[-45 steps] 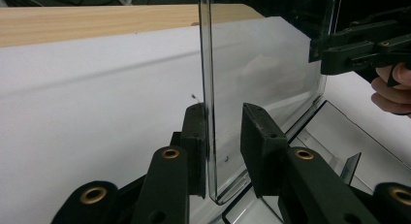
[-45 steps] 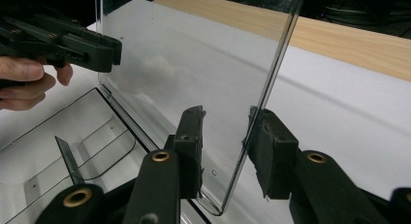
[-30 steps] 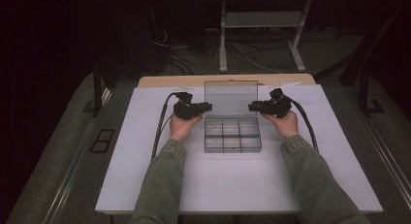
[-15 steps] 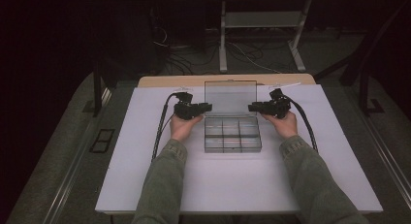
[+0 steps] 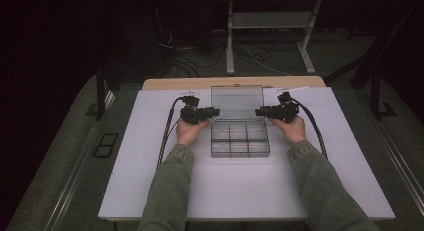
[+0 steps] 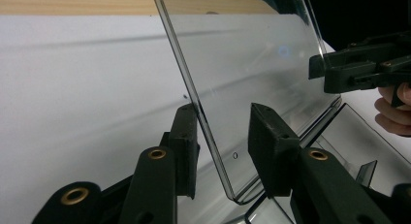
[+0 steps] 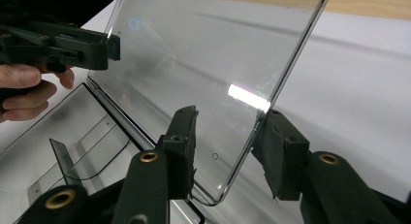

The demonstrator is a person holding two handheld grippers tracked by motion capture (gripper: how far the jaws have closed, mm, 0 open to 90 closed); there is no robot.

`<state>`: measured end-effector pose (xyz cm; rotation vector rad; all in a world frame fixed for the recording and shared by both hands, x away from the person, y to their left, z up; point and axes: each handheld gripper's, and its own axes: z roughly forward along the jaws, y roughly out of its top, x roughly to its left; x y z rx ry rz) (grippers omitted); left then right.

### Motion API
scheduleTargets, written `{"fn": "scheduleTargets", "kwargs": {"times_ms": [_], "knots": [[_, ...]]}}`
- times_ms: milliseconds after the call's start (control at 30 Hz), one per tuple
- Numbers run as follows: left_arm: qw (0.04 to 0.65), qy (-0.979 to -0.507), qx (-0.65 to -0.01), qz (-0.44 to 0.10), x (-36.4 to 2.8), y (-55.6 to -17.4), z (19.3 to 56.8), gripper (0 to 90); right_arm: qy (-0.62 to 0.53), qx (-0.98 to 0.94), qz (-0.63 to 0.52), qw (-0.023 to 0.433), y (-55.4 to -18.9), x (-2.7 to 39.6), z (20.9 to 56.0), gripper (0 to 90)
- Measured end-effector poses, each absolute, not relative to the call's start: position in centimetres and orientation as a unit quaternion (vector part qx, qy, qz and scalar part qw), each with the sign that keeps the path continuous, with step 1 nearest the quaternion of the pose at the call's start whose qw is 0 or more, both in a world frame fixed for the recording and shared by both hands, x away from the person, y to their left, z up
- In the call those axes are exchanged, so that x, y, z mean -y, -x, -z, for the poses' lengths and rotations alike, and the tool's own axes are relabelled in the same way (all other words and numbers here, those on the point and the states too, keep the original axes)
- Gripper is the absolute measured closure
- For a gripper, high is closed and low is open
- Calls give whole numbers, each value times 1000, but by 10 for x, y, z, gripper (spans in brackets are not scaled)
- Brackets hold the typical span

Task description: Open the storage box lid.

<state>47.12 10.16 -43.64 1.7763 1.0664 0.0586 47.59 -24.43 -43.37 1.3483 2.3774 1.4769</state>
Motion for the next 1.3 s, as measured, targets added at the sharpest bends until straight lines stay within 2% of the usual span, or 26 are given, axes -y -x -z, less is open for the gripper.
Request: {"fn": "scheduleTargets", "kwargs": {"times_ms": [567,733,900,1000,1033,1100,1200,1300], "knots": [[509,-732,-452,-9,-103,-474,443,588,-447,-756,-478,-1,-479,246,440,548],[503,-730,-463,0,-104,-475,446,545,-456,-755,-472,-3,-480,246,443,501],[504,-724,-470,12,-105,-477,448,541,-461,-747,-478,-17,-481,249,447,494],[486,-731,-478,6,-104,-477,449,485,-473,-746,-469,-19,-482,248,448,437],[482,-733,-480,2,-103,-477,449,487,-474,-749,-462,-15,-482,248,448,459],[479,-730,-487,6,-104,-477,449,468,-474,-752,-458,-5,-481,247,448,440],[468,-735,-490,0,-104,-476,446,434,-480,-753,-451,8,-481,245,447,377],[463,-739,-489,-12,-107,-473,439,357,-477,-756,-448,14,-479,246,444,280]]}}
